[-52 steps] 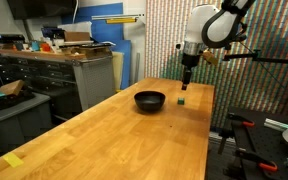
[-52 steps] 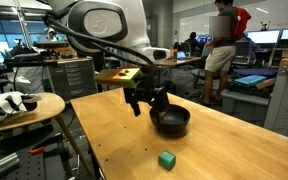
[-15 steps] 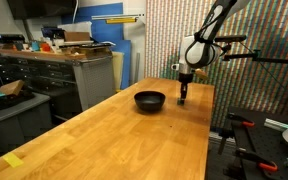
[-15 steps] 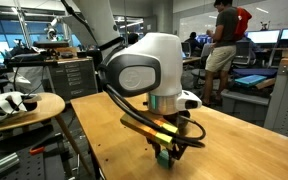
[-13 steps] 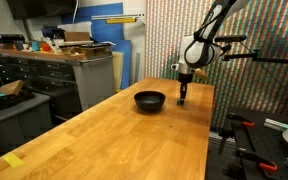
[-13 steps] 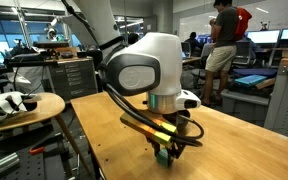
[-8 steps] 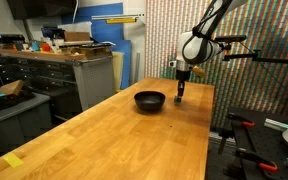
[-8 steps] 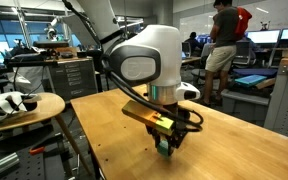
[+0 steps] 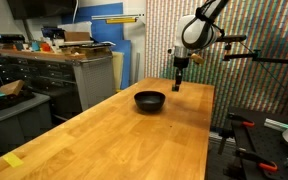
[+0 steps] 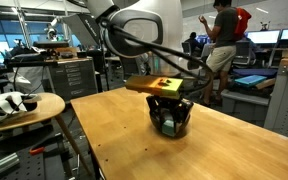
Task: Pick up the green box and put it in the bowl
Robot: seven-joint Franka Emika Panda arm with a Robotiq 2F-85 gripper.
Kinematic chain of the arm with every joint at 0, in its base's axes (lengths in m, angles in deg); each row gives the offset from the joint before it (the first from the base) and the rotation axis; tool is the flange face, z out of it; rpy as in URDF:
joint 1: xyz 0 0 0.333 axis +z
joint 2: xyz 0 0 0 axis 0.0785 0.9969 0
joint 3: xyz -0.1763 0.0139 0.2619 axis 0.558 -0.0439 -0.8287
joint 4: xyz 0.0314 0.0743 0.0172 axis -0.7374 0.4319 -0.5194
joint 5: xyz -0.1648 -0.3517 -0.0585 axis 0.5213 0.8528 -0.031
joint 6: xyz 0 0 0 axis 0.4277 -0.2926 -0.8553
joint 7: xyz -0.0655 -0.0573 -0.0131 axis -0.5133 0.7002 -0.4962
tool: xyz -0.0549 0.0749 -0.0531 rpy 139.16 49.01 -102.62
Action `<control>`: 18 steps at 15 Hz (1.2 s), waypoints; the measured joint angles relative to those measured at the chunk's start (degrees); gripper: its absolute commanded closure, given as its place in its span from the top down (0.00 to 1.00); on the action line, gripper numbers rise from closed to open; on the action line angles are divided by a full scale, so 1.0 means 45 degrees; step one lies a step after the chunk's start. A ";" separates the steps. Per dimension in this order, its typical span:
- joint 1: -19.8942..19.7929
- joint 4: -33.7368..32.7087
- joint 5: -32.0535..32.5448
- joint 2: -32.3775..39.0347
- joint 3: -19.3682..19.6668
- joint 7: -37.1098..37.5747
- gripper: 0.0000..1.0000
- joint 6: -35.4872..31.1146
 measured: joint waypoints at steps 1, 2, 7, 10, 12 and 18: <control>0.0196 -0.0073 0.0118 -0.0196 0.0097 0.0033 0.21 0.0187; 0.0405 -0.0179 0.0258 -0.0363 0.0175 0.0093 0.21 0.0382; 0.1483 -0.0882 0.0765 -0.0507 0.0235 0.0595 0.21 0.0856; 0.2124 -0.1403 0.0847 -0.0121 0.0204 0.0937 0.21 0.0889; 0.2461 -0.1851 0.0852 0.0393 0.0162 0.1118 0.21 0.0889; 0.2765 -0.3577 0.0853 0.2593 0.0127 0.1421 0.21 0.0704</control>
